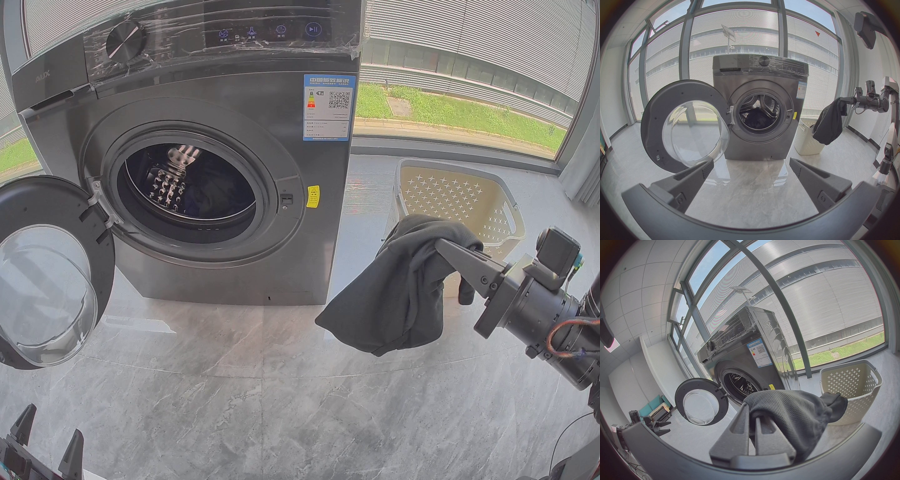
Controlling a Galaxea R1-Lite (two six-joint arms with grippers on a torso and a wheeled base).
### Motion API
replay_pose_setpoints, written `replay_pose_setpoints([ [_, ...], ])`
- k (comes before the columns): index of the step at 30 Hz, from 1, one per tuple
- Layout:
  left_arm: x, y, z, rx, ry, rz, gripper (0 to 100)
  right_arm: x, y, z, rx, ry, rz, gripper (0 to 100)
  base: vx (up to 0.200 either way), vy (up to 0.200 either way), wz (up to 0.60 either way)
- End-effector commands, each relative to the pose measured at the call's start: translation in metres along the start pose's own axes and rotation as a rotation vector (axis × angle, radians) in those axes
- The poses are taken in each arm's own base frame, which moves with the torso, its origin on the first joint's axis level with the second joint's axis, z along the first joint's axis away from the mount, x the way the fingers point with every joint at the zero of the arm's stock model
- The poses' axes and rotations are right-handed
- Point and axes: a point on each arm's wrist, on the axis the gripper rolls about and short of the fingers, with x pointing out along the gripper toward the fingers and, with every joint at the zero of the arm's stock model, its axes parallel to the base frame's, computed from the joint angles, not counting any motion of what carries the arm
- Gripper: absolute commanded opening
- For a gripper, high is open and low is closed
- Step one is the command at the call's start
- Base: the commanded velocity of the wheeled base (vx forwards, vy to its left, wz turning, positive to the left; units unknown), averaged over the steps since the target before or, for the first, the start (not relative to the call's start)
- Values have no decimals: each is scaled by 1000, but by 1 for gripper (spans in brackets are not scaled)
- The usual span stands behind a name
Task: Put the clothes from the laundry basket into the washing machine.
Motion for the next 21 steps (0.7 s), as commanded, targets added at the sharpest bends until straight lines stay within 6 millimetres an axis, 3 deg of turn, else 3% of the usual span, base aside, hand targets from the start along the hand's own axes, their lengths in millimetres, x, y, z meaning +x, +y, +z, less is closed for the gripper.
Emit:
replay_pose_setpoints([
  [1, 0, 0, -5, 0, 3, -1, 100, 1, 0, 0, 1, 1, 0, 0, 0, 200, 0],
  [17, 0, 0, -5, 1, 3, -1, 100, 3, 1, -2, 3, 7, 7, 0, 0, 200, 0],
  [21, 0, 0, -5, 3, 3, -1, 100, 15, 3, -15, 7, 56, 10, 0, 0, 200, 0],
])
